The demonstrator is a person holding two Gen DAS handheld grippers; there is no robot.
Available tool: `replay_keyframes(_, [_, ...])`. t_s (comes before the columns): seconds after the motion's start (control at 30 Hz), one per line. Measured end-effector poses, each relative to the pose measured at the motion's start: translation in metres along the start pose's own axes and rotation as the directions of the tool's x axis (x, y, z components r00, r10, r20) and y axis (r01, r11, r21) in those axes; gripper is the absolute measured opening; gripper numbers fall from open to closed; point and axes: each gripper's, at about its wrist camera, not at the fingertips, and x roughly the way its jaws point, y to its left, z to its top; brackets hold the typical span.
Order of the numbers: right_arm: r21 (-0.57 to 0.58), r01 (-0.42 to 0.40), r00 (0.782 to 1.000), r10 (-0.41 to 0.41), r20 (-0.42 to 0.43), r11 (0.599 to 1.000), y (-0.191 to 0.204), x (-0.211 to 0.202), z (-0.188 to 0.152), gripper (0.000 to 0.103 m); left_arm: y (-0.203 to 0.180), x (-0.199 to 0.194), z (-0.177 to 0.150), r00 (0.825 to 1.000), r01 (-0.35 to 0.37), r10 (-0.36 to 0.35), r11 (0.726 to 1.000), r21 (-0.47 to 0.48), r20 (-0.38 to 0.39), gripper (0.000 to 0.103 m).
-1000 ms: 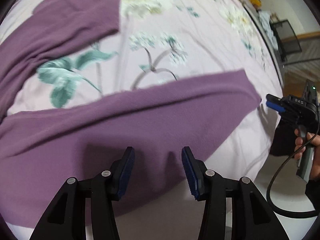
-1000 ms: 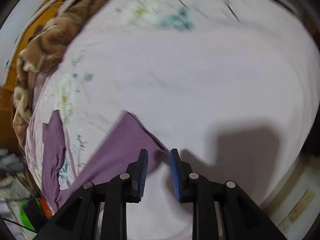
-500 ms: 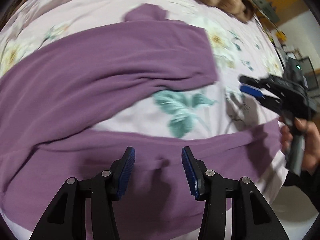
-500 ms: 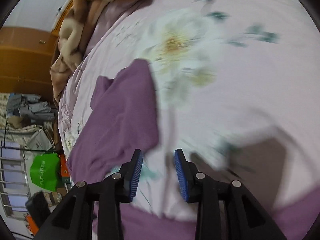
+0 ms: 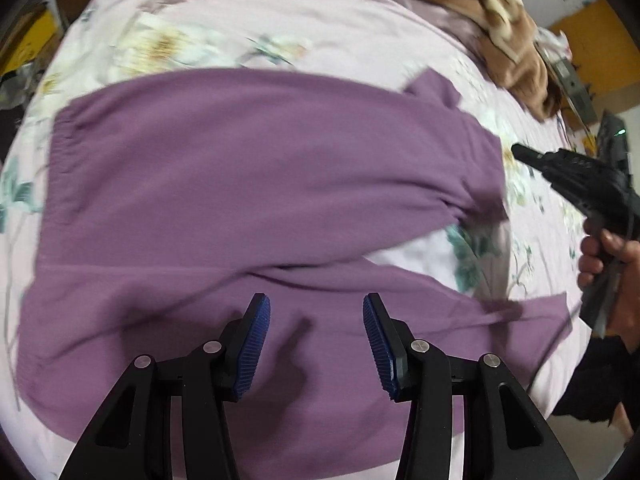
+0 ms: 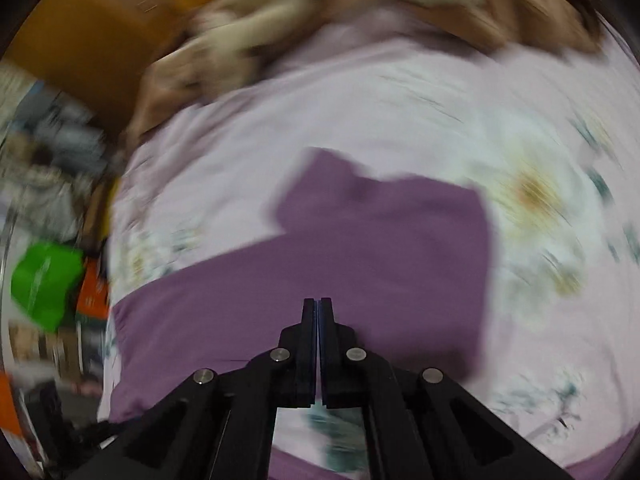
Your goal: Fold clothes
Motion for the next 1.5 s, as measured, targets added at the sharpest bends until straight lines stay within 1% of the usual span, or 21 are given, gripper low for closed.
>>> replay_keyframes(0.07, [-0.036,-0.036,0.998,0.038,0.041,0.999,0.024,-0.001,0.008,0.001,0.013,-0.009,0.002,1.000,-0.003,0.003,1.000,-0.014,0.011,0.050])
replay_keyframes(0.1, [-0.016,-0.049,0.996,0.050,0.069,0.999,0.023,-0.002,0.010,0.006,0.020,-0.013,0.002,1.000,-0.004,0.004,1.000,-0.019,0.017,0.050])
replay_keyframes(0.17, [0.051,-0.017,0.996,0.013,0.085,0.999,-0.002,0.000,0.009,0.030,0.030,-0.018,0.002,1.000,-0.012,0.012,1.000,-0.015,0.023,0.050])
replay_keyframes(0.2, [0.087,0.023,0.997,-0.030,0.076,0.996,-0.021,0.002,0.005,0.048,0.035,-0.019,0.002,0.999,-0.020,0.020,1.000,-0.008,0.026,0.050])
replay_keyframes(0.23, [0.122,0.064,0.995,-0.072,0.065,0.990,-0.040,0.003,0.002,0.051,0.039,-0.018,0.001,0.999,-0.027,0.027,1.000,-0.003,0.028,0.050])
replay_keyframes(0.27, [0.157,0.103,0.992,-0.112,0.052,0.982,-0.059,0.005,-0.002,0.051,0.043,-0.017,0.001,0.999,-0.032,0.032,0.999,-0.002,0.029,0.050])
replay_keyframes(0.37, [0.254,0.148,0.988,-0.152,-0.007,0.956,-0.111,0.015,-0.016,0.051,0.058,-0.011,0.000,0.999,-0.032,0.032,0.999,-0.024,0.023,0.050])
replay_keyframes(0.43, [0.304,0.130,0.991,-0.130,-0.021,0.944,-0.132,0.025,-0.023,0.052,0.065,-0.007,-0.001,0.999,-0.034,0.035,0.999,-0.037,0.015,0.050])
replay_keyframes(0.53, [0.350,0.066,0.996,-0.043,-0.074,0.935,-0.144,0.048,-0.029,0.052,0.072,-0.005,-0.001,0.999,-0.042,0.042,0.999,-0.031,-0.001,0.050])
replay_keyframes(0.57, [0.334,0.090,0.994,-0.065,-0.087,0.938,-0.141,0.051,-0.028,0.049,0.073,-0.006,0.000,0.999,-0.045,0.045,0.999,-0.016,-0.006,0.050])
replay_keyframes(0.6, [0.319,0.114,0.992,-0.087,-0.095,0.941,-0.137,0.051,-0.026,0.027,0.073,-0.008,0.003,0.999,-0.050,0.050,0.999,-0.012,-0.004,0.050])
replay_keyframes(0.63, [0.313,0.121,0.991,-0.100,-0.084,0.942,-0.131,0.047,-0.023,0.007,0.074,-0.010,0.005,0.998,-0.055,0.055,0.998,-0.008,-0.002,0.050])
replay_keyframes(0.7, [0.276,0.118,0.993,-0.113,-0.033,0.954,-0.109,0.032,-0.014,0.007,0.075,-0.015,0.011,0.998,-0.064,0.064,0.998,-0.002,0.006,0.050])
replay_keyframes(0.77, [0.180,0.135,0.991,-0.137,-0.005,0.974,-0.073,0.021,-0.004,0.007,0.077,-0.022,0.019,0.997,-0.067,0.067,0.998,-0.006,0.027,0.050])
replay_keyframes(0.9, [-0.061,0.049,0.998,-0.047,0.040,0.997,0.040,0.022,0.016,0.009,0.080,-0.035,0.036,0.995,-0.071,0.072,0.997,-0.019,0.075,0.050])
replay_keyframes(0.97, [-0.169,-0.032,0.999,0.029,-0.020,0.985,0.097,0.047,0.017,0.016,0.082,-0.040,0.042,0.993,-0.070,0.073,0.997,-0.029,0.093,0.050])
replay_keyframes(1.03, [-0.232,-0.137,0.986,0.110,-0.125,0.963,0.132,0.071,0.010,0.024,0.085,-0.043,0.044,0.992,-0.065,0.069,0.997,-0.042,0.101,0.050])
replay_keyframes(1.23, [-0.155,-0.178,0.983,0.167,-0.082,0.972,0.122,0.068,-0.003,0.032,0.097,-0.046,0.034,0.993,-0.061,0.066,0.996,-0.062,0.096,0.050])
replay_keyframes(1.33, [0.043,-0.120,0.991,0.122,-0.046,0.992,0.059,0.068,0.004,0.037,0.100,-0.042,0.030,0.994,-0.056,0.062,0.996,-0.064,0.090,0.050])
replay_keyframes(1.4, [0.198,-0.123,0.990,0.133,-0.037,0.973,0.012,0.068,0.001,0.042,0.100,-0.039,0.027,0.995,-0.049,0.055,0.997,-0.067,0.085,0.050])
replay_keyframes(1.5, [0.389,-0.182,0.976,0.213,-0.037,0.903,-0.024,0.087,-0.012,0.043,0.098,-0.035,0.022,0.996,-0.042,0.047,0.997,-0.059,0.074,0.050])
